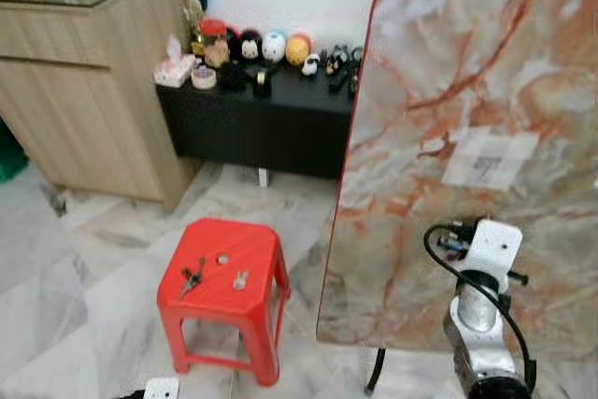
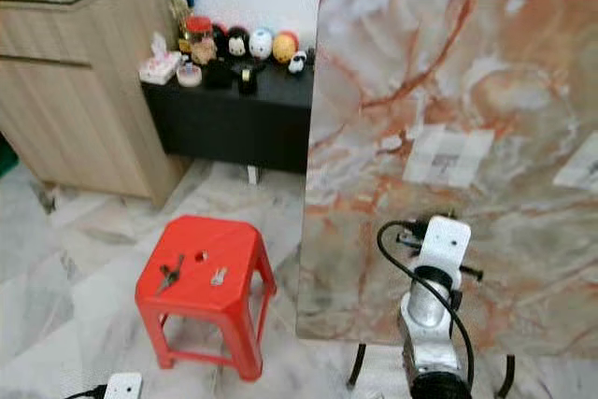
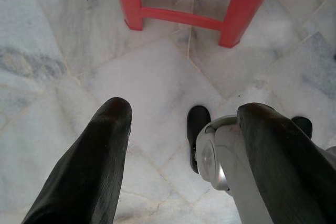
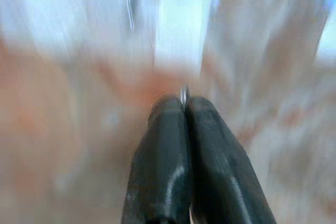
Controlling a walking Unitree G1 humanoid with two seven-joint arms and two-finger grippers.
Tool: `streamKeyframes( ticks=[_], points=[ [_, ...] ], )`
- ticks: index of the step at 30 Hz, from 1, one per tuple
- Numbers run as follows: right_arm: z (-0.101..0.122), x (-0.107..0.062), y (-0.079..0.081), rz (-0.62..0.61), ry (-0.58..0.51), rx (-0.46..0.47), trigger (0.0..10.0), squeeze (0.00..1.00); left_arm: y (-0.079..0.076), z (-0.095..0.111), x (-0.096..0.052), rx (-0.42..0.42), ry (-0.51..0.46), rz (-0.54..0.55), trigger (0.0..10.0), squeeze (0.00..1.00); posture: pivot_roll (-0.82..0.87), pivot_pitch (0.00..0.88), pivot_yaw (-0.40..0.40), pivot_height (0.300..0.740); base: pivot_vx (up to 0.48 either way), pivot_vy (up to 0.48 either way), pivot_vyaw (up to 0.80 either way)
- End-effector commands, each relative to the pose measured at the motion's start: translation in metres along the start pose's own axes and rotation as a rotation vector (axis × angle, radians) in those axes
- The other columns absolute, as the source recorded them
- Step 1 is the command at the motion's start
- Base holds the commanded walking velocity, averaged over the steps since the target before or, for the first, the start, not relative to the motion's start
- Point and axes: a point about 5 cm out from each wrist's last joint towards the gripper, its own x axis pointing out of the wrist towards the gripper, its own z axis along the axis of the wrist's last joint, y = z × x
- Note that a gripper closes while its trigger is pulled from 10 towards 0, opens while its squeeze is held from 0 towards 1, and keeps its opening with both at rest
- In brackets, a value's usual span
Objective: Hang keys on a hook
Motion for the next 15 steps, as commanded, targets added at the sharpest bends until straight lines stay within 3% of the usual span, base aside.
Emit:
streamKeyframes(
  ticks=[1,4,7,13,15],
  points=[
    [0.014,0.001,0.0,0.007,-0.09,-0.052,10.0,0.0,0.0,-0.004,-0.001,0.012,0.015,-0.01,10.0,0.0,0.05,0.0,-0.055,0.735,0.0,0.0,0.0],
    [0.034,-0.003,0.003,0.007,-0.204,-0.131,10.0,0.0,0.0,-0.004,-0.001,0.009,0.013,-0.01,10.0,0.0,0.05,0.0,-0.055,0.735,0.0,0.0,0.0],
    [0.041,-0.004,0.007,0.02,-0.248,-0.145,10.0,0.0,-0.001,-0.004,-0.001,0.007,0.013,-0.01,10.0,0.0,0.05,0.0,-0.057,0.735,0.0,0.0,0.0],
    [0.046,-0.003,0.014,0.037,-0.269,-0.202,10.0,0.0,-0.003,-0.003,-0.001,0.005,0.011,-0.013,10.0,0.0,0.05,0.0,-0.064,0.735,0.0,0.0,0.0],
    [0.043,-0.002,0.011,0.01,-0.228,-0.229,10.0,0.0,-0.003,-0.003,-0.001,0.002,0.01,-0.014,10.0,0.0,0.05,0.0,-0.066,0.735,0.0,0.0,0.0]
  ],
)
